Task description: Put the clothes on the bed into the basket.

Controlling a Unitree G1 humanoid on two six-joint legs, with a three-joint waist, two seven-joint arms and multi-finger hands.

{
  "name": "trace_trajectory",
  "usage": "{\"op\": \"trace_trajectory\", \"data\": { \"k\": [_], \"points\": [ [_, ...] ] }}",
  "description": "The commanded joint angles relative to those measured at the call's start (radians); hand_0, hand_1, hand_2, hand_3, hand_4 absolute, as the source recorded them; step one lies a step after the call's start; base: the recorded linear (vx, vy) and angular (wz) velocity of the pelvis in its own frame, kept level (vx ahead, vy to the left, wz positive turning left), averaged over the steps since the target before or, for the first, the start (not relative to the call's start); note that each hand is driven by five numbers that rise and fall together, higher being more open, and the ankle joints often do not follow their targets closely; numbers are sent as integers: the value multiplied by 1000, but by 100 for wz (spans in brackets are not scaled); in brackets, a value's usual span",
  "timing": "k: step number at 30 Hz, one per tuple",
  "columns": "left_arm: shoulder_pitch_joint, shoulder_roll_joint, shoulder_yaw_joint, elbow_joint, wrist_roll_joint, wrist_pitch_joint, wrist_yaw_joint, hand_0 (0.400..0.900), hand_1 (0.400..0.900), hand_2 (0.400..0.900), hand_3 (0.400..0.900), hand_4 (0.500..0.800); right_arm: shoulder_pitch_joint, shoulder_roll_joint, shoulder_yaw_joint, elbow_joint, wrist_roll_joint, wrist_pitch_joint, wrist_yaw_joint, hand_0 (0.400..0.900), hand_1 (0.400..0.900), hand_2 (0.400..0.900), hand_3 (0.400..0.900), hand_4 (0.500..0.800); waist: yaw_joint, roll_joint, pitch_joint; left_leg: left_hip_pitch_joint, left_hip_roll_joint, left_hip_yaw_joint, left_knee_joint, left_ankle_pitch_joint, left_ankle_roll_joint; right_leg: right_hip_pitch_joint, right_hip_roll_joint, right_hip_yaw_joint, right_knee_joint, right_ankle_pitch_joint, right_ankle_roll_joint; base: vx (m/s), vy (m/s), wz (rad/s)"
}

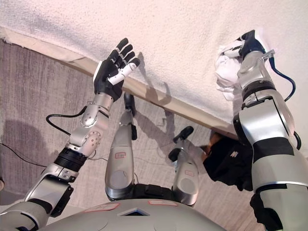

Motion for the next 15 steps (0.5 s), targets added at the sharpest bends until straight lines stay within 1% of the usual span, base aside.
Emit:
{"op": "trace_trajectory", "data": {
  "k": [1, 4, 7, 10, 13, 14, 15],
  "points": [
    [-18, -12, -29, -74, -4, -58, -51, 900, 900, 900, 900, 800, 2, -53, 19, 15, 26, 8, -20, 400, 400, 400, 400, 500, 39, 28, -29, 1, -17, -37, 48, -74, -48, 99, -1, 8, 25, -10, 79, 11, -10, -4],
    [-2, -15, -23, -63, -2, -60, -61, 900, 900, 900, 900, 800, 53, -59, -10, -8, 32, -4, -31, 400, 400, 400, 400, 500, 36, 24, -56, 31, -10, -35, 50, -77, -48, 126, -2, 8, 20, -12, 79, 7, -3, -1],
    [19, -13, -13, -60, 2, -61, -57, 900, 900, 900, 900, 800, 115, -44, -46, -40, 34, -9, -53, 400, 400, 400, 400, 500, 29, 19, -83, 72, -5, -26, 53, -85, -47, 161, -4, 14, 20, -18, 78, 25, 6, -4],
    [48, -8, -2, -60, 9, -52, -56, 900, 900, 900, 900, 800, 190, -27, -84, -58, 25, -7, -65, 400, 400, 400, 400, 500, 21, 16, -121, 122, 2, -14, 47, -90, -46, 199, -8, 13, 14, -16, 80, 25, 14, -7],
    [81, -6, 24, -58, 15, -38, -60, 900, 900, 900, 900, 800, 301, -17, -131, -102, 20, -8, -75, 400, 400, 400, 400, 500, -2, 5, -156, 174, 12, 8, 34, -91, -48, 227, -11, 19, 1, -3, 88, 3, 21, -24],
    [95, -2, 45, -54, 20, -36, -57, 900, 900, 900, 900, 800, 341, -26, -145, -134, 22, -8, -70, 400, 400, 400, 400, 500, -15, -2, -168, 194, 17, 20, 28, -90, -49, 235, -11, 25, -4, 5, 90, 2, 22, -35],
    [101, -3, 54, -55, 27, -32, -61, 900, 900, 900, 900, 800, 382, -15, -157, -154, 19, -12, -71, 400, 400, 400, 400, 500, -23, -6, -179, 214, 21, 34, 19, -90, -49, 242, -12, 30, -8, 10, 94, -16, 23, -46]
  ]
}}
